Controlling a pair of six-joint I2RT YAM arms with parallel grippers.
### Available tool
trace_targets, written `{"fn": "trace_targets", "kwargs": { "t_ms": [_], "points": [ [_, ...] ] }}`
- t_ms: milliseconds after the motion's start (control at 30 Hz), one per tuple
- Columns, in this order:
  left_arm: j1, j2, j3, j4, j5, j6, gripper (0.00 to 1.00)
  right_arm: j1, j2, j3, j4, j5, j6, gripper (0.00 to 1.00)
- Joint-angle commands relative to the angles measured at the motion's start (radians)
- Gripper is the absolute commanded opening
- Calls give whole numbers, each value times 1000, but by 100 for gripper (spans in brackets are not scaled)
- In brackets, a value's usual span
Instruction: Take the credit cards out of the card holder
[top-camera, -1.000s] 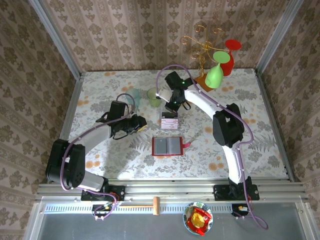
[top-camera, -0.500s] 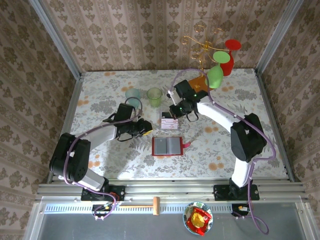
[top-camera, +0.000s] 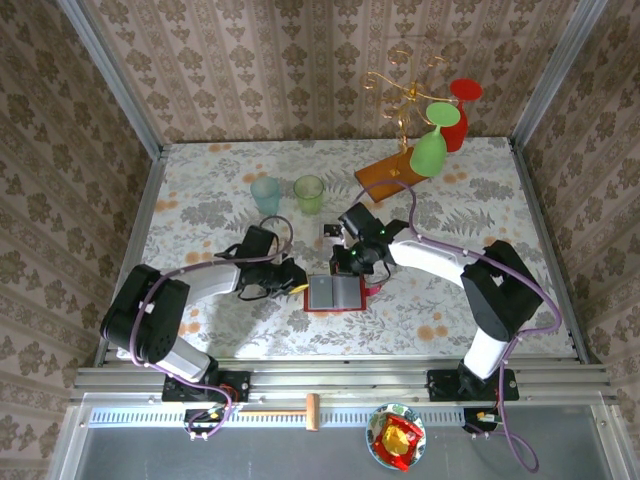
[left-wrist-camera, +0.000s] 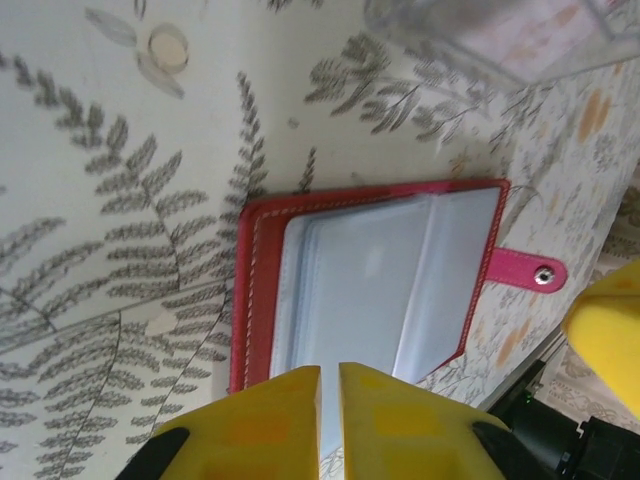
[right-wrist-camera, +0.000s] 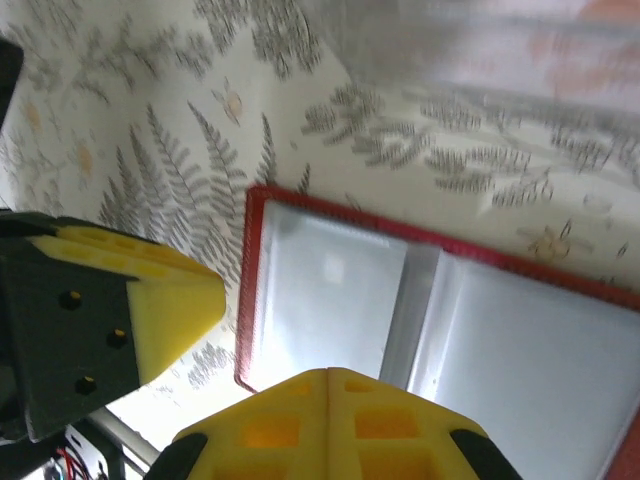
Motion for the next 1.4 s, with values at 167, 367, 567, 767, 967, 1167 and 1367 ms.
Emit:
{"fn": "trace_targets", "kwargs": {
  "t_ms": [167,367,567,767,967,1167,1367],
  "points": [
    [-25,11,-51,36,4,-23,7,6,-10,-91,138,-104,155,13],
    [-27,20,-49,0,-13,-6,2,11,15,-110,189,-133,188,18],
    [-26,32,-49,-12,-16,2,1,15,58,-102,230,-173,217,22],
    [-25,35,-52,-19,-24,8,2,23,91,-90,226,-180,224,26],
    [-25,40,-54,-27,-30,9,2,24,123,-66,184,-179,208,29],
    [-24,34,-55,-30,-30,5,2,26,141,-56,146,-164,189,31],
    [-18,49,-51,-35,-29,8,2,25,118,-51,67,-104,157,31]
  ]
}}
